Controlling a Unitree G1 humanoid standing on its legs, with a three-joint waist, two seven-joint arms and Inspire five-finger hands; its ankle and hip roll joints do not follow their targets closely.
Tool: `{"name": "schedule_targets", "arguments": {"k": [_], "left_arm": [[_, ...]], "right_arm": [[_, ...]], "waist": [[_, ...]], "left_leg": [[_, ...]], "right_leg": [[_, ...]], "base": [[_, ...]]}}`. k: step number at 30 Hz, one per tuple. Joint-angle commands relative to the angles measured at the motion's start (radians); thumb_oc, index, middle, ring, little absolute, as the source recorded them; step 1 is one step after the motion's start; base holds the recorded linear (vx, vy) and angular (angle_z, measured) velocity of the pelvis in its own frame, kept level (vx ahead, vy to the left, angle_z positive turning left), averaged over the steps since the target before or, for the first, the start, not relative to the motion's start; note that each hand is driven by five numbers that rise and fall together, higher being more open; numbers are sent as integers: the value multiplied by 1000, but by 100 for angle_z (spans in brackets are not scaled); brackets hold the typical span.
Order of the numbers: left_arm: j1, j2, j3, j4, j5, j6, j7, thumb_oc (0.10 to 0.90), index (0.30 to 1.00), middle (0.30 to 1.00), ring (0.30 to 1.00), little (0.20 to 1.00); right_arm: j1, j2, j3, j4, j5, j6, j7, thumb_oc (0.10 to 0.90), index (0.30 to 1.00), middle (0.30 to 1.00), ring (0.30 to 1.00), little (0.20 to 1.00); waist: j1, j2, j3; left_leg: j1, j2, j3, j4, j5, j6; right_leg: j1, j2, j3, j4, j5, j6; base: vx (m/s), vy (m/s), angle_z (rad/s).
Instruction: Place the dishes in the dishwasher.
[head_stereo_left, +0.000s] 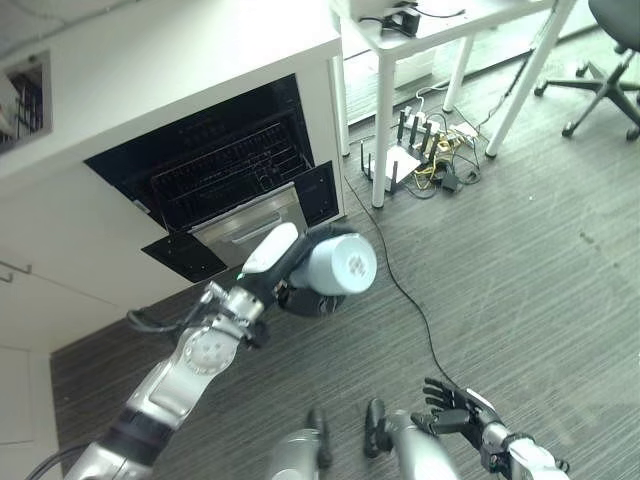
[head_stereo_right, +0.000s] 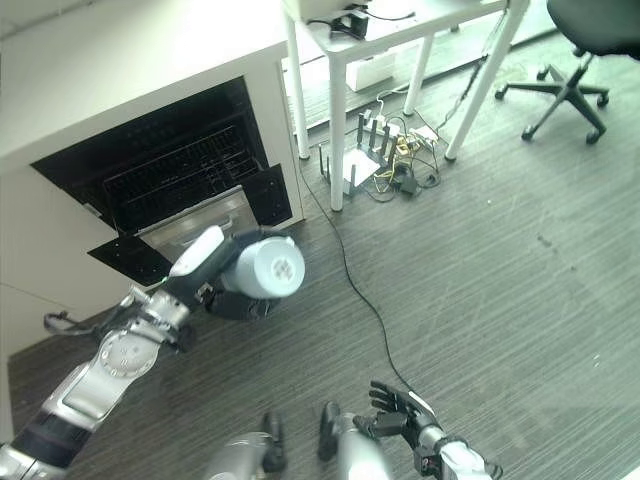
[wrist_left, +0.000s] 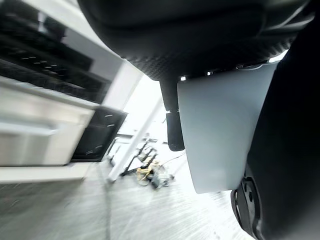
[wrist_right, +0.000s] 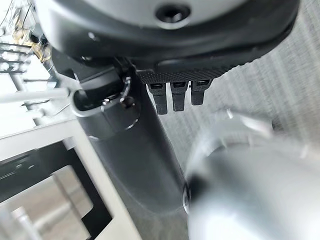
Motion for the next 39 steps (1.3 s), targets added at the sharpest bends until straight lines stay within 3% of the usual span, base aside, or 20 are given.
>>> {"name": "schedule_targets", "arguments": {"k": [1, 6, 12, 16, 18, 19, 21, 24, 25, 26, 28, 30, 34, 35, 37, 38, 39], "left_arm": [[-4, 29, 51, -108, -48, -44, 56, 400, 300, 300, 300, 300], [45, 17, 85, -103, -17, -85, 59, 400, 300, 300, 300, 300], [70, 25, 118, -84, -14, -124, 68, 400, 300, 300, 300, 300], [57, 30, 115, -81, -2, -123, 48, 400, 300, 300, 300, 300], [38, 39, 107, -72, 13, -129, 39, 400, 300, 300, 300, 300], [24, 48, 99, -62, 33, -142, 34, 400, 300, 300, 300, 300], [17, 59, 96, -56, 35, -149, 30, 400, 300, 300, 300, 300], [4, 72, 94, -58, 30, -150, 29, 400, 300, 300, 300, 300], [-6, 77, 90, -60, 34, -144, 34, 400, 300, 300, 300, 300], [-22, 83, 81, -55, 32, -136, 42, 400, 300, 300, 300, 300], [-44, 96, 72, -40, 14, -137, 46, 400, 300, 300, 300, 300], [-49, 109, 77, -31, 0, -156, 48, 400, 300, 300, 300, 300], [-41, 111, 93, -51, -11, -119, 82, 400, 300, 300, 300, 300], [-27, 100, 95, -80, 12, -105, 93, 400, 300, 300, 300, 300], [-37, 98, 92, -97, 11, -86, 102, 400, 300, 300, 300, 300], [-45, 96, 102, -105, 0, -79, 97, 400, 300, 300, 300, 300], [-46, 97, 105, -106, -5, -79, 92, 400, 300, 300, 300, 300]], "right_arm": [[32, -2, 25, -36, 15, -62, 9, 800, 900, 900, 900, 900], [26, 4, 27, -37, 31, -54, -13, 800, 900, 900, 900, 900], [31, 17, 34, -57, 21, -57, -34, 800, 900, 900, 900, 900], [33, 17, 17, -65, 32, -70, -36, 800, 900, 900, 900, 900], [36, 24, 8, -73, 49, -65, -24, 800, 900, 900, 900, 900], [44, 32, 1, -88, 63, -89, -41, 800, 900, 900, 900, 900], [45, 34, -5, -108, 103, -74, -51, 800, 900, 900, 900, 900], [39, 23, -17, -111, 125, -68, -45, 800, 900, 900, 900, 900], [35, 17, -29, -99, 136, -64, -36, 800, 900, 900, 900, 900], [30, 15, -46, -71, 150, -63, -24, 800, 900, 900, 900, 900], [30, 15, -69, -37, 151, -68, -10, 800, 900, 900, 900, 900], [35, 12, -88, -19, 138, -58, -4, 800, 900, 900, 900, 900], [38, -3, -108, 25, 160, -24, -14, 800, 900, 900, 900, 900], [35, -15, -110, 36, 167, -21, -24, 800, 900, 900, 900, 900], [25, -35, -118, 69, 185, -25, -25, 800, 900, 900, 900, 900], [22, -47, -123, 108, 176, -45, -14, 800, 900, 900, 900, 900], [24, -49, -126, 120, 172, -53, -13, 800, 900, 900, 900, 900]], "waist": [[5, 29, -140], [34, 26, -149], [58, 15, -152], [59, 10, -143], [51, 22, -136], [37, 29, -122], [29, 30, -116], [3, 23, -110], [-10, 9, -110], [-19, -11, -111], [-25, -23, -116], [-29, -31, -124], [-28, -35, -151], [-29, -31, -153], [-24, -40, -148], [-9, -60, -137], [-7, -61, -133]], "left_leg": [[-75, -9, -23, -1, -48, 32], [-70, -6, -45, -1, -58, 35], [-42, -23, -41, -1, -82, 65], [-18, -53, -47, -1, -93, 102], [-2, -70, -65, -1, -103, 139], [15, -93, -78, -1, -117, 166], [32, -101, -69, -1, -129, 174], [59, -115, -67, -1, -149, 169], [78, -131, -78, -1, -161, 161], [91, -154, -95, -1, -175, 158], [105, -165, -118, -1, -193, 156], [117, -159, -136, -1, -205, 146], [136, -94, -144, -1, -210, 89], [145, -56, -145, -1, -196, 66], [145, -40, -132, -1, -165, 57], [125, -55, -101, 38, -75, 61], [101, -53, -86, 83, -61, 62]], "right_leg": [[105, -33, 6, -126, -44, 134], [137, -40, -22, -126, -56, 134], [174, -67, -43, -126, -50, 152], [198, -70, -24, -126, -42, 158], [225, -54, -12, -126, 1, 163], [175, -45, 4, -4, 34, 167], [122, -51, 9, 75, 64, 163], [78, -20, 26, -22, 89, 166], [58, -32, 57, -126, 99, 174], [0, -61, 125, -126, 100, 191], [-46, -74, 198, -126, 120, 215], [-52, -65, 235, -126, 122, 226], [9, -33, 204, -126, 62, 195], [30, -13, 182, -126, 40, 168], [54, -1, 173, -126, 20, 139], [90, -2, 170, -126, -3, 114], [99, -2, 164, -126, -7, 108]], "base": [[116, -20, -2], [171, 82, 19], [165, 162, 4], [135, 228, 2], [189, 316, 7], [185, 271, 10], [137, 143, 28], [153, -56, 17], [242, -239, -6], [275, -300, -2], [230, -277, 33], [268, -366, 33], [285, -489, 29], [253, -540, 22], [198, -478, 44], [160, -382, 48], [128, -357, 34]]}}
